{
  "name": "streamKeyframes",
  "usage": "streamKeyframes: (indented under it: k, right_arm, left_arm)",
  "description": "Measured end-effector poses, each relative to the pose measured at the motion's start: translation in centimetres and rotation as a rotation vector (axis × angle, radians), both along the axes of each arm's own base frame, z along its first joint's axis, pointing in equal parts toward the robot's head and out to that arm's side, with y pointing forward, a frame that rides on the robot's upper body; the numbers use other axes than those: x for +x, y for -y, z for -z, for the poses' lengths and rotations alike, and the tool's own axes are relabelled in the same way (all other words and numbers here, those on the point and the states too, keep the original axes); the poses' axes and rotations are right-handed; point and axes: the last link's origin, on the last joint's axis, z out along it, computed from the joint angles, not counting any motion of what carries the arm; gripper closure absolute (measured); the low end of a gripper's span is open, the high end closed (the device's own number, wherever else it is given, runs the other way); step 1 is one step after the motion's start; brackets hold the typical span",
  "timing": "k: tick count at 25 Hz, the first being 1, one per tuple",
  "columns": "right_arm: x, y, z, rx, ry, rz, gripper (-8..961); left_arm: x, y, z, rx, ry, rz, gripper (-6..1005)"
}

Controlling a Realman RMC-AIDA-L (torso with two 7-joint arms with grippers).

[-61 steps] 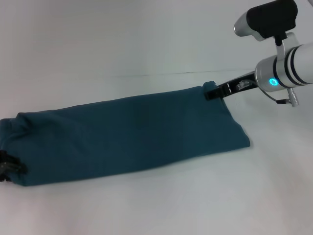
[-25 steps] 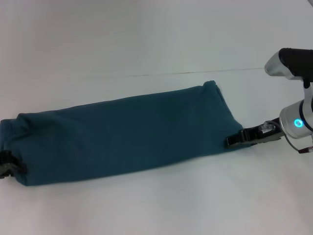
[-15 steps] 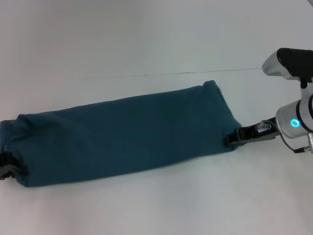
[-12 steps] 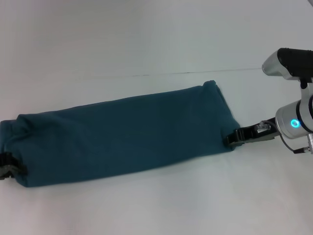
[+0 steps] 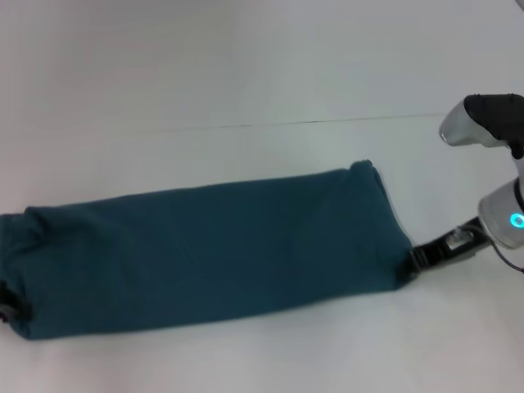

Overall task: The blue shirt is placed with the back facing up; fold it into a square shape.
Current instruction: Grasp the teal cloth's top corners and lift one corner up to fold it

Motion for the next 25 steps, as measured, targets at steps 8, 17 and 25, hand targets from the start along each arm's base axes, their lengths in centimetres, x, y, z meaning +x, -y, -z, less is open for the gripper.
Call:
streamKeyframes:
  k: [8, 17, 25]
  right_arm:
    - [-0.4, 1.6, -1.3, -0.058, 0.040, -0.003, 901]
    - [-0.3, 1.7, -5.0, -0.019, 0.015, -0.020, 841]
    - [-3.2, 1.9, -10.1, 0.082, -0.204, -0.180, 688]
  left_arm:
    - [-0.2, 2.1, 0.0, -0.071, 0.047, -0.029, 867]
    - [0.0, 2.1, -0.3, -0.062, 0.072, -0.029, 868]
    - [0.4, 2.0, -0.8, -0.063, 0.101, -0.026, 868]
